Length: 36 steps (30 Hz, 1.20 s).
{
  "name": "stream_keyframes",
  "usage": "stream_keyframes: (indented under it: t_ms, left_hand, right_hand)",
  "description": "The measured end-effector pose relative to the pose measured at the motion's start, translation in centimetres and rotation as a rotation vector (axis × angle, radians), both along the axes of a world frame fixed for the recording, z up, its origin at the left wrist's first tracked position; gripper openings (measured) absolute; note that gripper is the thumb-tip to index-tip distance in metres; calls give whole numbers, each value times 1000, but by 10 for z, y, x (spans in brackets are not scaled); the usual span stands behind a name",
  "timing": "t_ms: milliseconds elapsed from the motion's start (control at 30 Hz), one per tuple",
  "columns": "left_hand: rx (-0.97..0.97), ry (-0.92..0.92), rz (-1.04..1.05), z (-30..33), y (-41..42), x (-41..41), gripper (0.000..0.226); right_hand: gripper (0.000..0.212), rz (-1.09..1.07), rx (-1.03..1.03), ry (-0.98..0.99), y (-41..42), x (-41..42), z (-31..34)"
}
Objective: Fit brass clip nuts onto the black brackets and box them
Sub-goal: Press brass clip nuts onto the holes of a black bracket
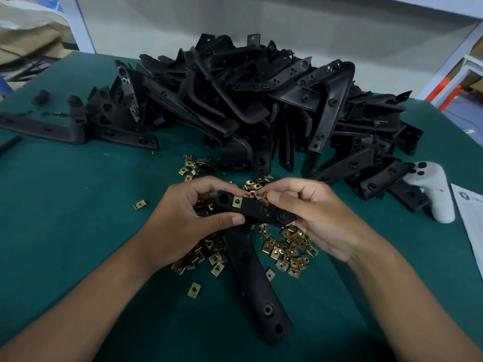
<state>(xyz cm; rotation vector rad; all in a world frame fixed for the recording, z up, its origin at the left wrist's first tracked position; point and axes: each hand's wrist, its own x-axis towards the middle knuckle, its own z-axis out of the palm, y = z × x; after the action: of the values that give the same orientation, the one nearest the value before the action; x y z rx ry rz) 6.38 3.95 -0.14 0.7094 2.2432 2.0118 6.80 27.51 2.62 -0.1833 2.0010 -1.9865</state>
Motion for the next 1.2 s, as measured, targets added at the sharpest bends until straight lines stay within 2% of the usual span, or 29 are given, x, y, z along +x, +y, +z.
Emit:
stream_keyframes:
  t_ms: [400, 500, 600, 1200]
  left_hand:
    - [0, -10, 4, 1, 1, 1, 30]
    - [-1, -5, 4, 1, 0, 1, 30]
    - [7, -9, -1, 2, 1, 1, 30]
    - [14, -16, -17, 0, 0, 0, 30]
  right_hand:
    - [14, -28, 48, -6, -2, -1, -3]
    - [25, -35, 37, -18, -2, -1, -4]
    - [17, -33, 6, 3, -2, -1, -6]
    - [25, 17, 47, 47, 3, -1, -3]
